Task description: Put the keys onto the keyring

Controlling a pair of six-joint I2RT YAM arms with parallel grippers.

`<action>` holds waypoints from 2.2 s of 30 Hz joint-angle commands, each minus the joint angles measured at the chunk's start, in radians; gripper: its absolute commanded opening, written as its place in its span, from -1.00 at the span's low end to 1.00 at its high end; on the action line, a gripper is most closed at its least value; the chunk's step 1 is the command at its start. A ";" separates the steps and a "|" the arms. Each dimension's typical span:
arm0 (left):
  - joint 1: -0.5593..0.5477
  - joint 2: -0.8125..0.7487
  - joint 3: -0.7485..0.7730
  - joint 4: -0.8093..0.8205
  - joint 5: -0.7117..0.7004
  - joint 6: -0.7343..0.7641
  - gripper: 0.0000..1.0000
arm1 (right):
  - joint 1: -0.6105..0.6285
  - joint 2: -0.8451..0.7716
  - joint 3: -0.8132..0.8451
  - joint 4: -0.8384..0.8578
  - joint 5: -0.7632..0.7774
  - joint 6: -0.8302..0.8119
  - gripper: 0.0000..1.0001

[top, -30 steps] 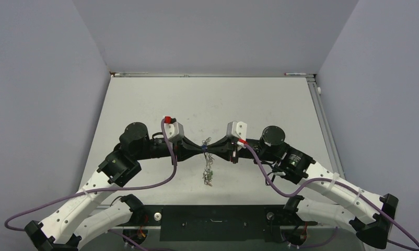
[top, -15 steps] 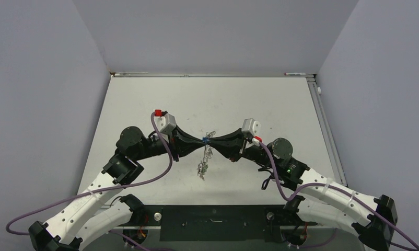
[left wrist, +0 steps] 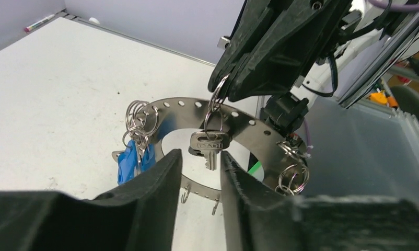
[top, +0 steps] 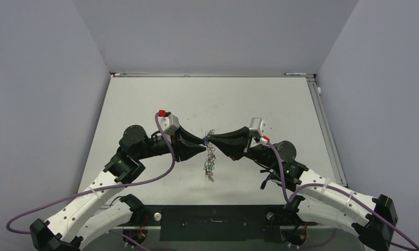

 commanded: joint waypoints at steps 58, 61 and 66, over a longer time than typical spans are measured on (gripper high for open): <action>0.057 -0.047 0.038 0.017 0.254 0.042 -0.68 | 0.006 0.082 0.115 0.059 -0.333 0.022 -0.90; 0.057 -0.044 0.036 0.022 0.257 0.036 -0.61 | 0.008 0.080 0.114 0.053 -0.323 0.013 -0.90; 0.057 -0.044 0.032 0.038 0.255 0.023 -0.78 | 0.008 0.090 0.122 0.041 -0.322 0.005 -0.90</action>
